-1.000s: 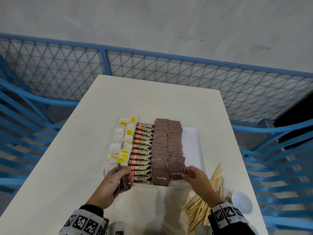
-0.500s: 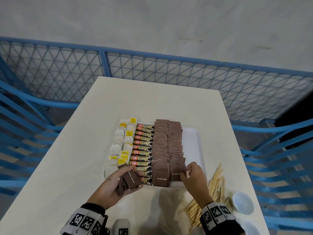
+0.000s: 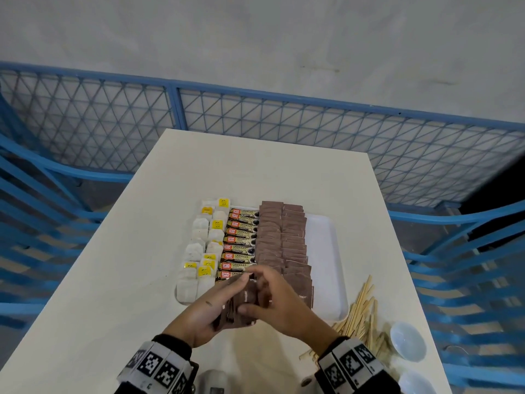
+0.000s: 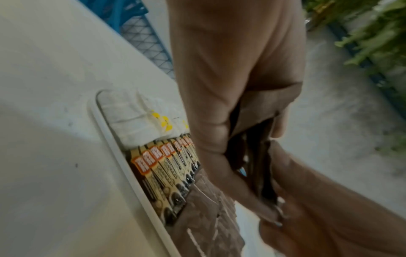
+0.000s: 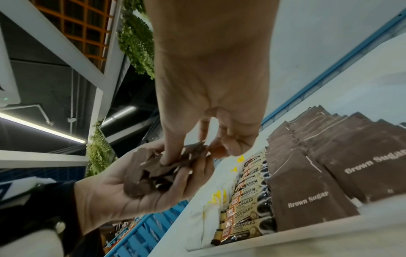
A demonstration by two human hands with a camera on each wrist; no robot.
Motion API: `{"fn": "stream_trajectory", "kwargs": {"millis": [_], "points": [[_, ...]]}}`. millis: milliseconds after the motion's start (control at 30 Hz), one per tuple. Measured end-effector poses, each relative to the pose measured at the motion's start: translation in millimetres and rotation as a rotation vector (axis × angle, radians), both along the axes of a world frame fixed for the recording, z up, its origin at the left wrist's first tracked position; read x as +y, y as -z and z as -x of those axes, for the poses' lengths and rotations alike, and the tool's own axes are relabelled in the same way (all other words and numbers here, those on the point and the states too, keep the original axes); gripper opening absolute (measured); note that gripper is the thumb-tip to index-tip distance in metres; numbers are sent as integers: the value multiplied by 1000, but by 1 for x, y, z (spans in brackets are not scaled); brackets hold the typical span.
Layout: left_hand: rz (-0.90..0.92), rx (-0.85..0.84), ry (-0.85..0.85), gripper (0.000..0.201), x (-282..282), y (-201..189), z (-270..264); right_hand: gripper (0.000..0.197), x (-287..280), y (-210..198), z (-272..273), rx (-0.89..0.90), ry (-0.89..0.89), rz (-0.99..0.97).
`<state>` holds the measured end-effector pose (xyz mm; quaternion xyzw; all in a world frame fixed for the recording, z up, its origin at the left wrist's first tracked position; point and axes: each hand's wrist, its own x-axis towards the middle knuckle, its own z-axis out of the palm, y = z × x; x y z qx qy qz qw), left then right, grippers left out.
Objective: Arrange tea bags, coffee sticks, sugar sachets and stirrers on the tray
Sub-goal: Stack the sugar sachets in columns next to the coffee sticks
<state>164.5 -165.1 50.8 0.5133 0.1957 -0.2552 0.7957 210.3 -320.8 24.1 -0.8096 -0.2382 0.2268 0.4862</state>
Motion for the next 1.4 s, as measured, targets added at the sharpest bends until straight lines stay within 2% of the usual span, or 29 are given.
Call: {"fn": "stream_trajectory", "kwargs": {"millis": [67,267,400,467,533,633,833,1000,1167,1400], "points": [[-15,-6,22,41,0,-1,1,58,-3,1,-2,-39,5,22],[-54,-3,33,27,3,9,3,29,-18,-4,-7,89,97,12],[-78,38,-42,14,5,17,4,11,-33,2,-13,93,224,99],[-96,45,-81,18,10,22,6,5,-43,5,-17,200,326,16],[-118,33,-100,13,15,26,7,7,-55,10,-21,285,439,-67],[-150,28,-136,17,20,30,8,8,-74,20,-27,311,583,-60],[-169,48,-182,16,19,34,8,13,-87,51,-30,238,591,185],[-176,47,-159,28,15,35,7,17,-79,58,-25,168,594,293],[-173,40,-162,27,12,36,6,25,-77,63,-23,94,638,292],[-144,17,-155,22,10,31,4,32,-73,52,-21,-30,604,346]]}}
